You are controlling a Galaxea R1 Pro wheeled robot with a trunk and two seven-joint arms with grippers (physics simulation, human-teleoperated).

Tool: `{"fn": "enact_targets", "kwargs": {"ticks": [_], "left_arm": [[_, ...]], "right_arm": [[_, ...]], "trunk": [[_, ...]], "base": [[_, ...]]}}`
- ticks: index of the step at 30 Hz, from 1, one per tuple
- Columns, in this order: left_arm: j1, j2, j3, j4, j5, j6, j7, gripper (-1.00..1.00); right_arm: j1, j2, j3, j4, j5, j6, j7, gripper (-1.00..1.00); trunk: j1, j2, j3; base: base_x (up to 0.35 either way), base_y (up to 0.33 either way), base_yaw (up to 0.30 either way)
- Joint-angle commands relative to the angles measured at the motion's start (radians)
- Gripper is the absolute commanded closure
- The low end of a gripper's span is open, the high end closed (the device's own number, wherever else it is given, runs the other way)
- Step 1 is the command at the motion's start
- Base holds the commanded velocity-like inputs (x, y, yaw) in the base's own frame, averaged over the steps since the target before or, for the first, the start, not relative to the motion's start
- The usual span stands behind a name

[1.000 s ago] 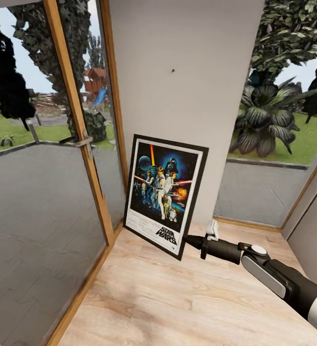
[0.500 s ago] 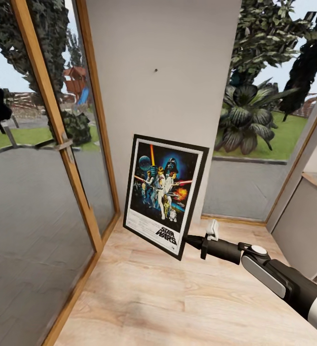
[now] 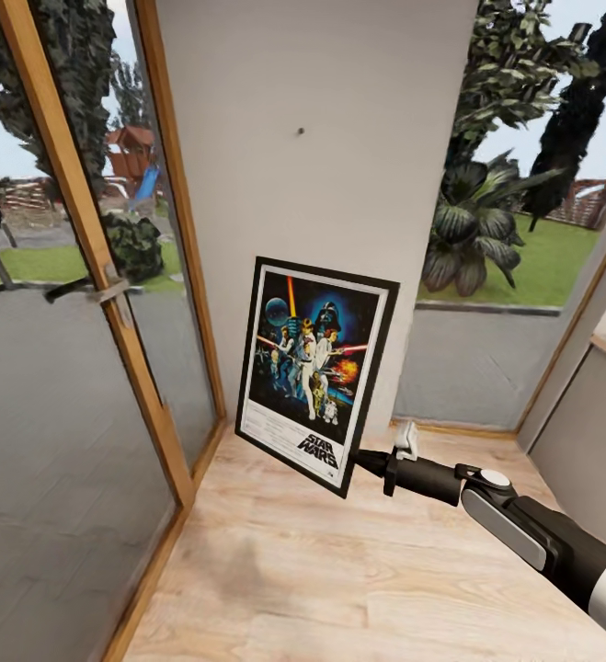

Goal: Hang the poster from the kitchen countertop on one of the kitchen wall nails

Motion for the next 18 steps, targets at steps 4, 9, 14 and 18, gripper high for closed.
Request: {"fn": "enact_targets", "kwargs": {"ticks": [4, 9, 14, 18], "left_arm": [[0.000, 0.000, 0.002, -0.001, 0.006, 0.000, -0.006, -1.00], [0.000, 0.000, 0.002, -0.001, 0.006, 0.000, -0.006, -1.00], [0.000, 0.000, 0.004, -0.001, 0.007, 0.000, -0.006, -1.00], [0.000, 0.000, 0.004, -0.002, 0.007, 0.000, -0.005, -1.00]], "right_arm": [[-0.002, -0.001, 0.005, 0.000, -0.011, 0.002, 0.002, 1.00], [-0.002, -0.001, 0.005, 0.000, -0.011, 0.001, 0.002, 1.00], [-0.002, -0.001, 0.005, 0.000, -0.011, 0.002, 0.002, 1.00], [-0.002, -0.001, 0.005, 0.000, -0.012, 0.001, 0.002, 1.00]], "trunk": [[0.001, -0.002, -0.002], [0.001, -0.002, -0.002], [0.001, -0.002, -0.002], [0.001, -0.002, -0.002]], "base": [[0.096, 0.082, -0.249], [0.025, 0.021, -0.117], [0.008, 0.006, -0.036], [0.010, 0.001, -0.006]]}}
